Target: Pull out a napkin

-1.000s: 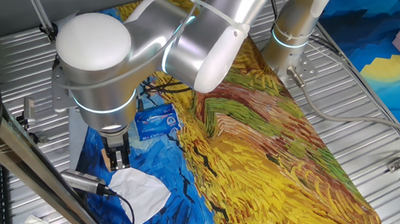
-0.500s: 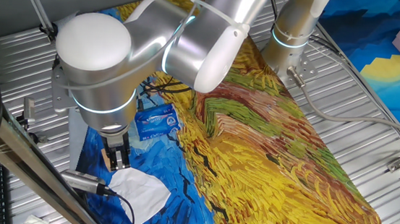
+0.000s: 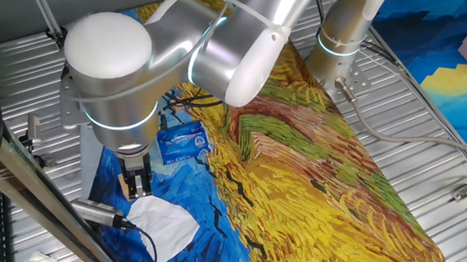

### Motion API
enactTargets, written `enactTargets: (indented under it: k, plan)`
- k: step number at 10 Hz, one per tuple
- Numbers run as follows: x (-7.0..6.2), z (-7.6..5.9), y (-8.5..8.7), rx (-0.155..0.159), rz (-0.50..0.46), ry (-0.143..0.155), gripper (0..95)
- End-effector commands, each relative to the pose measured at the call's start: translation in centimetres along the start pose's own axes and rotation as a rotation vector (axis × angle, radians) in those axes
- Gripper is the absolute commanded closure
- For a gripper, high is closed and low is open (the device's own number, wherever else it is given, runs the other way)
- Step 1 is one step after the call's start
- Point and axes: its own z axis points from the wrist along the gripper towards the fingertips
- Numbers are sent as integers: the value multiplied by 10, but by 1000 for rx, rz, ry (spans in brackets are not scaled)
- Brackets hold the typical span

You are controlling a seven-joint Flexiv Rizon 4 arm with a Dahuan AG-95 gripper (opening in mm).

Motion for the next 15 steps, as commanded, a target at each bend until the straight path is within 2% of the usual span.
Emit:
enactTargets:
  k: [1,3,4,6,15]
  plan:
    - [0,0,0,-4,-12,0,950]
    - [0,0,0,-3,-17,-1,950]
    - [0,0,0,2,-33,8,950]
    - [0,-1,0,3,-49,-2,950]
    - [0,-1,0,5,-50,4,950]
